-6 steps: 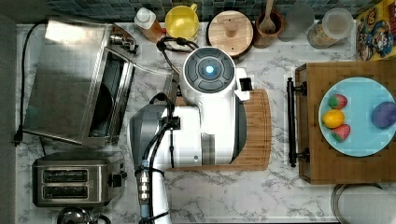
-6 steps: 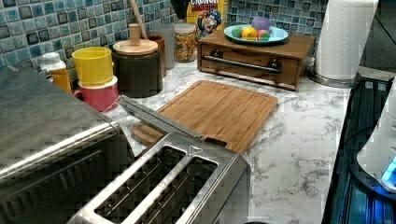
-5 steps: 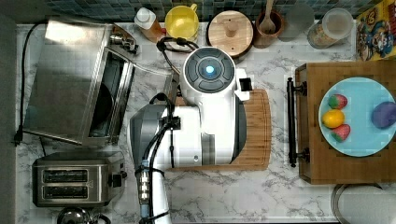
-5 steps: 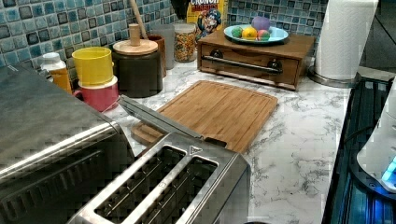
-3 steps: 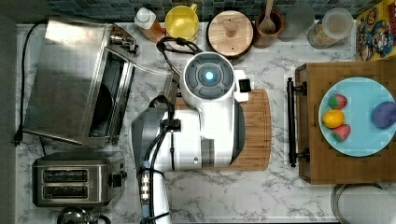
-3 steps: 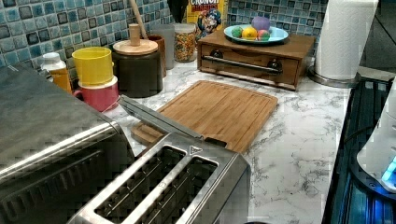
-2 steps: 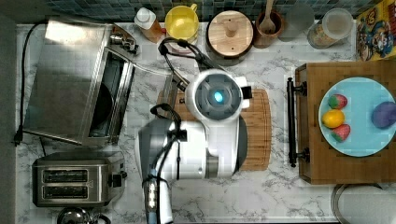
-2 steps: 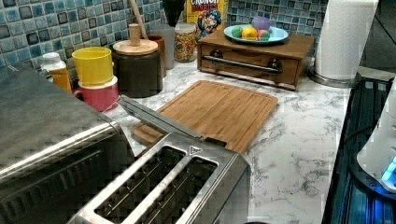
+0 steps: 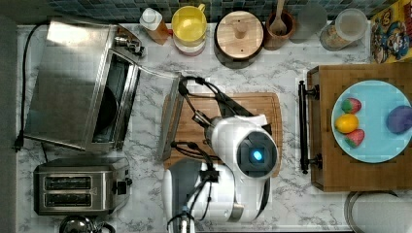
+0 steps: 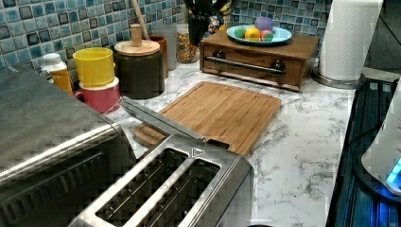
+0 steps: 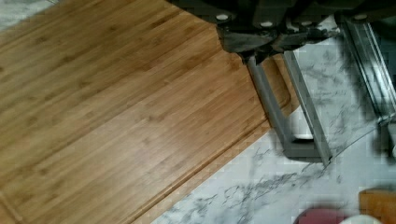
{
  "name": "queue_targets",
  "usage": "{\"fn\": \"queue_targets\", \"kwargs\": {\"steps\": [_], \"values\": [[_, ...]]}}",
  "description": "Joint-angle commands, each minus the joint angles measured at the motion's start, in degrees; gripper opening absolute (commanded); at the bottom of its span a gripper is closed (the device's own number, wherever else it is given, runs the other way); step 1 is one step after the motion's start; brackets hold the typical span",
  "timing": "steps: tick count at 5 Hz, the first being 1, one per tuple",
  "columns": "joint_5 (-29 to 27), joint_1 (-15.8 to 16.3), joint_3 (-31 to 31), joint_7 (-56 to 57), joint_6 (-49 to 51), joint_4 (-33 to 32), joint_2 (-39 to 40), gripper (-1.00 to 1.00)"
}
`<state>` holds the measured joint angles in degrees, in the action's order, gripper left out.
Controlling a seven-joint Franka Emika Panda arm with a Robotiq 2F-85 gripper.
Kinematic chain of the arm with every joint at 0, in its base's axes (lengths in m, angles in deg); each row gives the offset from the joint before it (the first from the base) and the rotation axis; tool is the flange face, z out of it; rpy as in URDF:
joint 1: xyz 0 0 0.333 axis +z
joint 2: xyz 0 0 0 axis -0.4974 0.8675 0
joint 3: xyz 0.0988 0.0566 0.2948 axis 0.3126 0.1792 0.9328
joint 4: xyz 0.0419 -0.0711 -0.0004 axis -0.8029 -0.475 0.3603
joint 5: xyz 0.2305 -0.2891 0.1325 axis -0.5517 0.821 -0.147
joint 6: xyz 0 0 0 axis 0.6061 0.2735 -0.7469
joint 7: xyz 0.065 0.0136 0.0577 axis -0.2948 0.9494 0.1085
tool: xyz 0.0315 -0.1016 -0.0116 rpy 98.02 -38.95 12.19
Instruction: Close the oven.
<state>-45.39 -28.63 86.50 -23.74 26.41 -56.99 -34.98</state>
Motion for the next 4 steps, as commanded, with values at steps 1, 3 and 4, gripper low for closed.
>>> {"fn": "queue_targets", "kwargs": {"steps": [1,3,4], "values": [[-20.5,8.3,-2.3,26.0,-12.4,-7.2,4.0,-1.00],[-36.0,8.7,-2.9,37.9,-15.6,-4.5,10.8,-1.00],[-38.6,8.8,-3.3,40.3,-16.5,-2.3,13.6,-1.00]]}}
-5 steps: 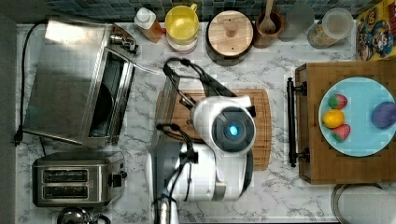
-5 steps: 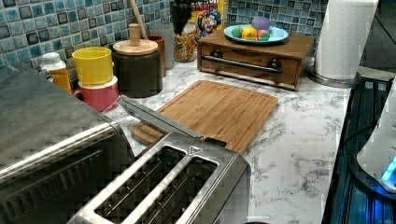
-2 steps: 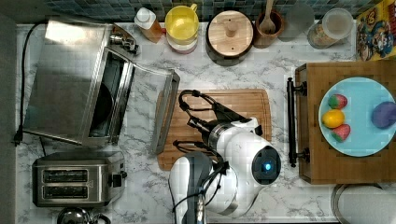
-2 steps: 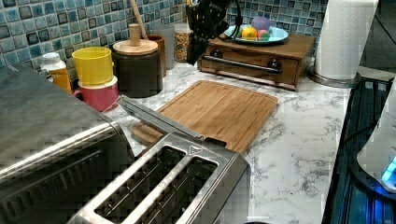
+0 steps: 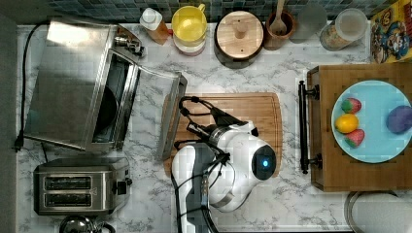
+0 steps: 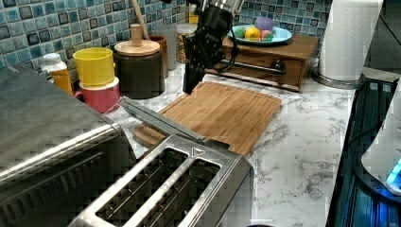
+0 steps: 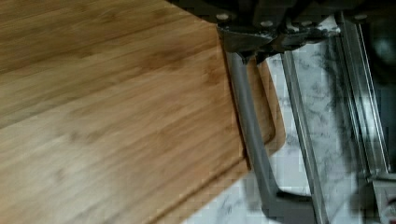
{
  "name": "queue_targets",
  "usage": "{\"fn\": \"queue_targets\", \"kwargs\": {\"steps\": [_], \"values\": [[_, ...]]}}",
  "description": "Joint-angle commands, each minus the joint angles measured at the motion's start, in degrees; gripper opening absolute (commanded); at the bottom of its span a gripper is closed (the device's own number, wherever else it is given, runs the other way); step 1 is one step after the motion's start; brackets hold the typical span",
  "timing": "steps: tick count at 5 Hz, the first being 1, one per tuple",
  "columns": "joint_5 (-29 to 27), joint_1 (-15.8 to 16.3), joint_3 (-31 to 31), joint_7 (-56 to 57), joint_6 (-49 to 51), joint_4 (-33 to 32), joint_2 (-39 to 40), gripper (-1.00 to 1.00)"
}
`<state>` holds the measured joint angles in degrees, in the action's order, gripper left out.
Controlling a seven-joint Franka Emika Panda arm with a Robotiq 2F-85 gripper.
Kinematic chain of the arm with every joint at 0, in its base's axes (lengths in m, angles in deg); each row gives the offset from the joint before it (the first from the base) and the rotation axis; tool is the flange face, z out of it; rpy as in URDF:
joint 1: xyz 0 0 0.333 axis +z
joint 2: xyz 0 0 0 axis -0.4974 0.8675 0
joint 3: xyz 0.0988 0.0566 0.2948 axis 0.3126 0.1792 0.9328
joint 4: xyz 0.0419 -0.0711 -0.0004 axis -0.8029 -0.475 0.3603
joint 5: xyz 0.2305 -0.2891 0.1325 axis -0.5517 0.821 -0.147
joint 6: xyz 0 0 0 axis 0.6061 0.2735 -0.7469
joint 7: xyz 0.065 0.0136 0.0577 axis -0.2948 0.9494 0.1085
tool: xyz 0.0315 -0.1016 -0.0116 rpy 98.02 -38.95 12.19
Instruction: Close the oven.
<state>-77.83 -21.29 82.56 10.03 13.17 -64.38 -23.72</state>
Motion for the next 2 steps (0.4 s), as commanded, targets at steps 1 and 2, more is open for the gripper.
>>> {"fn": "queue_targets", "kwargs": {"steps": [1,2], "values": [[-12.4,3.1,1.7,11.7,-6.5,6.9,3.9,-1.00],[-16.6,4.9,3.0,16.1,-6.4,10.8,8.2,-1.00]]}}
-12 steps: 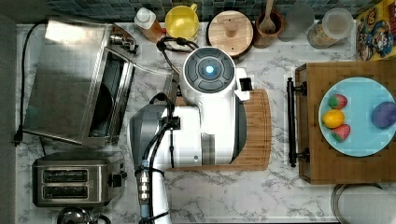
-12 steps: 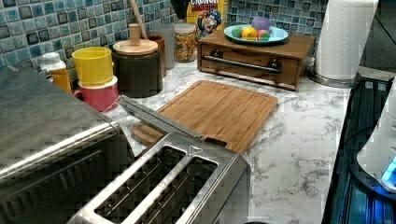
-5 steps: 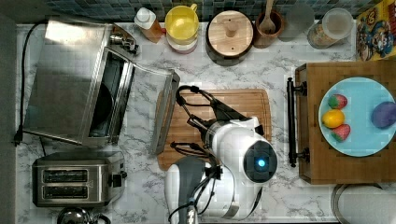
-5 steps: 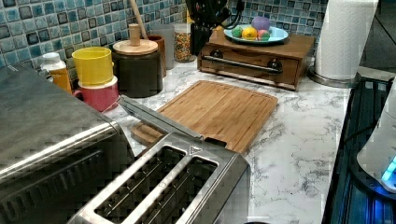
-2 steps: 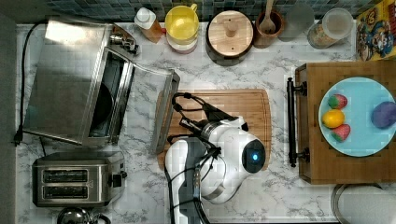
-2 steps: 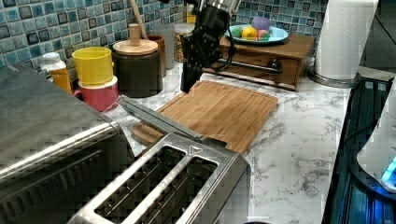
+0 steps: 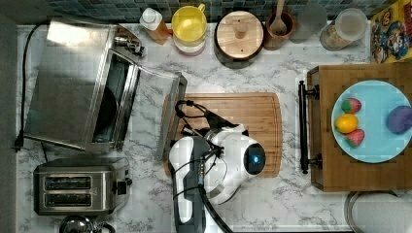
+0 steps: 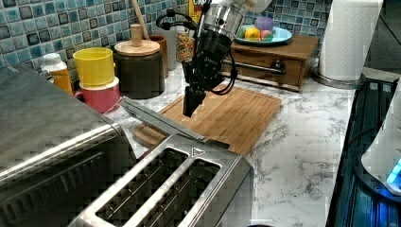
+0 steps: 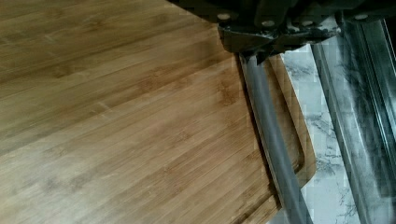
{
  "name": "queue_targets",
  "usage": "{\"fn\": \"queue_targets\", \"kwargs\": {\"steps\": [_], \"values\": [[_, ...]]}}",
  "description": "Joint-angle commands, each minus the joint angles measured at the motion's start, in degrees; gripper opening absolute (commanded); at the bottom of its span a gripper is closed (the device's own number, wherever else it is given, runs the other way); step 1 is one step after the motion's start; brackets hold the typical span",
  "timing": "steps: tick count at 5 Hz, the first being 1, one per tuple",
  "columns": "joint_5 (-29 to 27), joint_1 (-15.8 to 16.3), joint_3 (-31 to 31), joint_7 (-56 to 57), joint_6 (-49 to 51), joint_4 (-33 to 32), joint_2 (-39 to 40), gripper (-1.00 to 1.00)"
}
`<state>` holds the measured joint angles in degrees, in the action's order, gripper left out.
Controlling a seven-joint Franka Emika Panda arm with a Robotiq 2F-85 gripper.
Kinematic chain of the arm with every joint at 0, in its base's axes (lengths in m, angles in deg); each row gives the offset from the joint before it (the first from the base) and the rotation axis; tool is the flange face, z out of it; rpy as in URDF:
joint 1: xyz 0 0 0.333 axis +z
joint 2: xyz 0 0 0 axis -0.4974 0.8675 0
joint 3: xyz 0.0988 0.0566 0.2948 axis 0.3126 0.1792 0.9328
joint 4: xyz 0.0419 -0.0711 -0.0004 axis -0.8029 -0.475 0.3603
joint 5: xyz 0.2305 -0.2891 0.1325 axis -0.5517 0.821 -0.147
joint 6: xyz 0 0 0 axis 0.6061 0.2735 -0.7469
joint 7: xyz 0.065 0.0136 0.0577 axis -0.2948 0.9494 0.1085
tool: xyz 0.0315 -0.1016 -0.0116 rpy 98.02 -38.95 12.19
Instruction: Close the oven.
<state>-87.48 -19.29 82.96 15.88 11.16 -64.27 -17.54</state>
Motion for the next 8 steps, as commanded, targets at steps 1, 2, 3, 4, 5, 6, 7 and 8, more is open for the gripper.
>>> {"fn": "queue_targets", "kwargs": {"steps": [1,2,3,4,5,6,7,8], "values": [[-10.4,3.8,4.5,12.6,-5.4,14.2,6.0,-1.00],[-13.7,3.6,6.6,15.3,-7.0,15.5,7.4,-1.00],[-12.2,2.2,5.4,12.8,-3.2,16.7,9.9,-1.00],[-15.9,0.4,4.2,14.5,-1.2,15.8,10.4,-1.00],[-22.4,-2.3,3.3,20.5,8.3,15.3,9.7,-1.00],[-21.7,-1.8,3.8,21.7,10.3,15.5,9.4,-1.00],[-20.5,-2.1,6.3,22.7,9.1,15.1,7.9,-1.00],[-21.0,-0.3,7.5,23.8,7.3,14.6,5.3,-1.00]]}}
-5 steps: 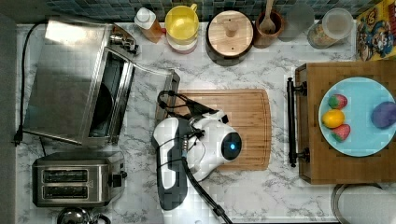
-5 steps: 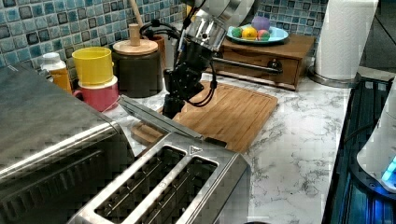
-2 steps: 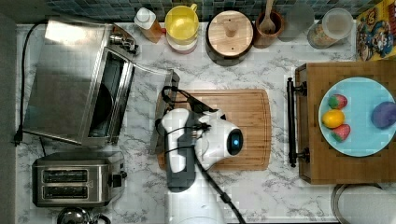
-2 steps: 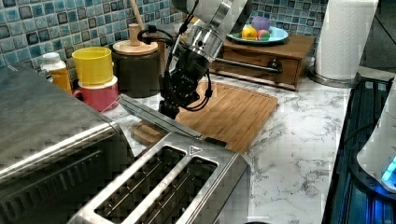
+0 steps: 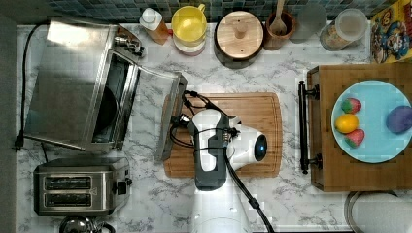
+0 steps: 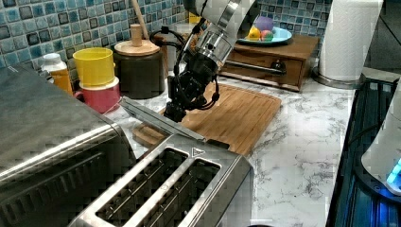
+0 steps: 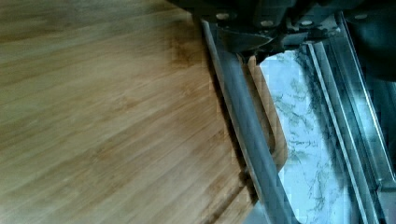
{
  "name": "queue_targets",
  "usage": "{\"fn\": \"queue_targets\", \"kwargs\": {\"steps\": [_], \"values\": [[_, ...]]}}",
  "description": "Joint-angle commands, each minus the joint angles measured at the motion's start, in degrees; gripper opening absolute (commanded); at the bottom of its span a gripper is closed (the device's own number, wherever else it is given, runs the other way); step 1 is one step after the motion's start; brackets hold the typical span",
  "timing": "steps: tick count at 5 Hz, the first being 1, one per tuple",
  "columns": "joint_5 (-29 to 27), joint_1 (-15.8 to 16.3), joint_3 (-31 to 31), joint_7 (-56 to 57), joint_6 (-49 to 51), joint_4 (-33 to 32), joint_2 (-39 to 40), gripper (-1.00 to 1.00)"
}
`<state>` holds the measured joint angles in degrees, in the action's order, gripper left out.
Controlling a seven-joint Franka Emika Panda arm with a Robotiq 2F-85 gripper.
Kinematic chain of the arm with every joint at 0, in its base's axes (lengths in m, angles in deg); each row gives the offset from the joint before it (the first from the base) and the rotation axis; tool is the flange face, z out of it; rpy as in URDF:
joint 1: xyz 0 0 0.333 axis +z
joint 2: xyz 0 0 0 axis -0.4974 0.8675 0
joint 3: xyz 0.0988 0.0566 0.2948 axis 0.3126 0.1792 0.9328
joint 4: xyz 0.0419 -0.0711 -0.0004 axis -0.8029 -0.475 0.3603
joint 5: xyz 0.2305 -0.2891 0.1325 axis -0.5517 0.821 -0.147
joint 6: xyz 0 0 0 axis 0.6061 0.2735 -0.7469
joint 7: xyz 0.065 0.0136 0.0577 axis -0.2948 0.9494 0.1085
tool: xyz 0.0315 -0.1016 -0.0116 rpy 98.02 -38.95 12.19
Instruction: Close the oven.
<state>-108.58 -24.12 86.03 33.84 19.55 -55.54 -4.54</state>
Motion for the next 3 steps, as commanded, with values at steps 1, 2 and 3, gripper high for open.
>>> {"fn": "queue_targets", "kwargs": {"steps": [1,2,3], "values": [[0.5,5.7,6.9,6.0,-2.6,6.5,-9.0,-1.00],[0.2,6.4,8.4,6.7,-3.2,6.7,-10.3,-1.00],[3.1,8.0,9.2,3.8,-5.3,7.5,-12.4,-1.00]]}}
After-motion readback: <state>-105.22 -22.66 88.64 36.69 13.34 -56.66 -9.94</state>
